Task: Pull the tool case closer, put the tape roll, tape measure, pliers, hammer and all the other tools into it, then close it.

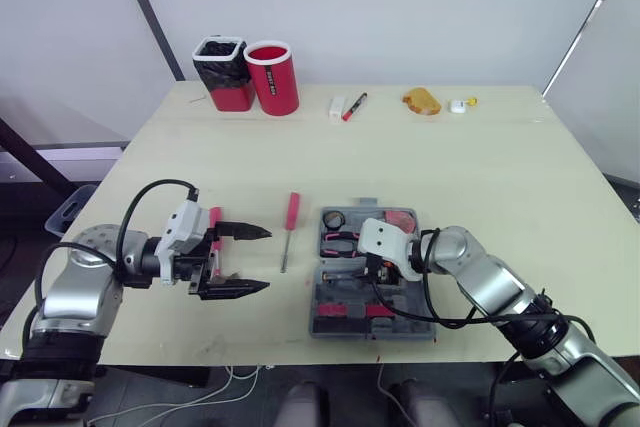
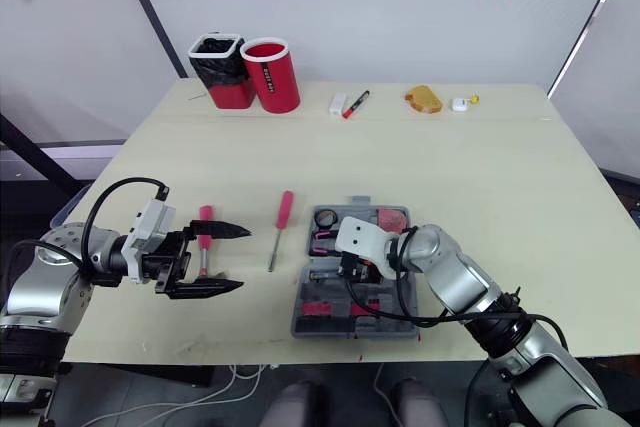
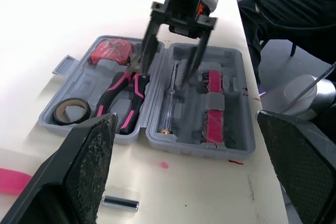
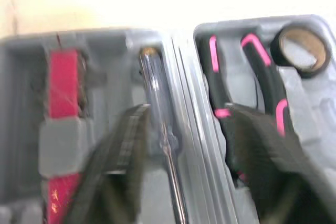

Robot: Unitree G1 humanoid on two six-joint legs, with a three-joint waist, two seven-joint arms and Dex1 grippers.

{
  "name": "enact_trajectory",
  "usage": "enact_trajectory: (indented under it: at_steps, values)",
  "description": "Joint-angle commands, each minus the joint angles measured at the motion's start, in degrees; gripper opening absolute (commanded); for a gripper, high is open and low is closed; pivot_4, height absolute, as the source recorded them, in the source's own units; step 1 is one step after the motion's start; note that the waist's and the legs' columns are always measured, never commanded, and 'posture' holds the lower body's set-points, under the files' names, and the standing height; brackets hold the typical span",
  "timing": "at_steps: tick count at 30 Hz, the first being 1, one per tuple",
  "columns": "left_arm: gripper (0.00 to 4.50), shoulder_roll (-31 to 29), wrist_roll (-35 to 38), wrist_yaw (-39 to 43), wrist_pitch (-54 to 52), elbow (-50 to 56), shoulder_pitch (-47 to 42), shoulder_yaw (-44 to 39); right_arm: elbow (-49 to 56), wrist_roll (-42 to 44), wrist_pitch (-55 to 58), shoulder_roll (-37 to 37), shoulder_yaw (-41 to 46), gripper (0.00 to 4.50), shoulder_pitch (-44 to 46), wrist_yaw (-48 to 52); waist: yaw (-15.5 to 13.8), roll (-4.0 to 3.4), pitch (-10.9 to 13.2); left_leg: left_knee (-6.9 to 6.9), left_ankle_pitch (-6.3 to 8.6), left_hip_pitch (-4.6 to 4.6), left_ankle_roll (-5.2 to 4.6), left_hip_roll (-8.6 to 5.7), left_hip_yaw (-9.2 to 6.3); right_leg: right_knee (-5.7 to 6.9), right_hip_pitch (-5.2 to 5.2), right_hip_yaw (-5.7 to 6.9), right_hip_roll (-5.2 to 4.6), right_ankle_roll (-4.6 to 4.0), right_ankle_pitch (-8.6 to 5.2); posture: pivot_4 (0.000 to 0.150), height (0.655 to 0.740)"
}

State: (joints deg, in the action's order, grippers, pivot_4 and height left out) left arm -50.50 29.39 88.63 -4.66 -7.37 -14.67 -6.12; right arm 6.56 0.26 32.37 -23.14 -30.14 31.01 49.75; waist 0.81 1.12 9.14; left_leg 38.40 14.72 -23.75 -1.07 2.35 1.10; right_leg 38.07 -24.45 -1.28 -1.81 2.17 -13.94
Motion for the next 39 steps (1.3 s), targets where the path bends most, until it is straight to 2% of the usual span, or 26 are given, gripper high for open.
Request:
enact_trajectory:
  at_steps: [1, 2, 3, 14, 20, 23, 29, 39]
  values:
    - [4.50, 0.1, 0.5, 1.9, 0.5, 0.5, -1.1, 0.0, 0.2, 1.7, -4.1, 1.0, 2.2, 0.73, -1.3, 0.2, 0.0, 0.00, 0.0, 0.00, 0.00, 0.00, 0.00, 0.00, 0.00, 0.00, 0.00, 0.00, 0.00, 0.00, 0.00, 0.150, 0.7400]
    - [4.50, 0.2, 0.4, 1.9, 0.5, 0.4, -1.3, 0.1, -0.8, 1.5, -5.0, 1.1, 2.2, 0.25, -1.6, 0.1, 0.0, 0.00, 0.0, 0.01, 0.00, 0.00, 0.00, 0.00, 0.01, 0.01, 0.00, 0.00, 0.00, 0.00, 0.00, 0.150, 0.7400]
    - [4.50, 0.3, 0.4, 1.9, 0.5, 0.4, -1.4, 0.2, -1.7, 1.4, -5.6, 1.3, 2.2, 0.11, -1.9, 0.0, 0.0, 0.00, 0.0, 0.01, 0.00, 0.00, 0.00, 0.00, 0.01, 0.01, 0.00, 0.00, 0.00, 0.00, 0.00, 0.150, 0.7400]
    - [4.50, 0.6, 0.2, 1.5, 0.9, 0.2, -1.6, 0.5, -11.8, -2.8, -9.1, 2.2, -0.8, 0.11, -4.1, -0.2, 0.1, 0.05, 0.0, 0.02, 0.00, 0.04, 0.00, 0.00, 0.02, 0.05, 0.01, -0.03, 0.02, 0.00, 0.00, 0.150, 0.7400]
    - [4.50, 0.7, 0.3, 0.9, 1.4, 0.7, -0.4, 0.0, -8.8, -1.1, -9.4, 2.8, 2.5, 0.11, -5.1, -0.4, 0.2, 0.11, -0.1, 0.02, 0.00, 0.09, 0.00, 0.01, 0.01, 0.13, 0.01, -0.04, 0.03, -0.01, 0.00, 0.150, 0.7400]
    - [4.50, 1.0, 0.6, 0.1, 1.1, 0.9, 0.3, -0.5, -5.8, 0.9, -9.0, 2.4, 5.8, 0.11, -5.8, -0.4, 0.1, 0.10, -0.1, 0.03, 0.00, 0.07, 0.00, 0.01, 0.02, 0.13, 0.01, -0.04, 0.02, -0.01, 0.00, 0.150, 0.7400]
    - [4.50, 2.6, 2.9, -5.6, -1.4, 0.7, 4.3, -5.5, 2.7, 9.9, -12.6, 0.0, 19.3, 0.11, -13.3, -1.1, -0.1, 0.11, -0.1, 0.03, 0.00, 0.03, 0.00, 0.00, 0.00, 0.10, 0.01, -0.03, -0.02, 0.00, 0.00, 0.150, 0.7400]
    - [4.50, 7.3, 3.0, -18.0, -1.4, -1.8, 14.5, -16.2, 3.7, 18.7, -22.3, -2.4, 42.8, 0.11, -32.8, -6.3, -0.2, 0.12, -0.1, 0.02, 0.00, 0.07, 0.00, -0.02, 0.02, 0.09, 0.04, -0.04, -0.06, 0.00, 0.00, 0.150, 0.7400]
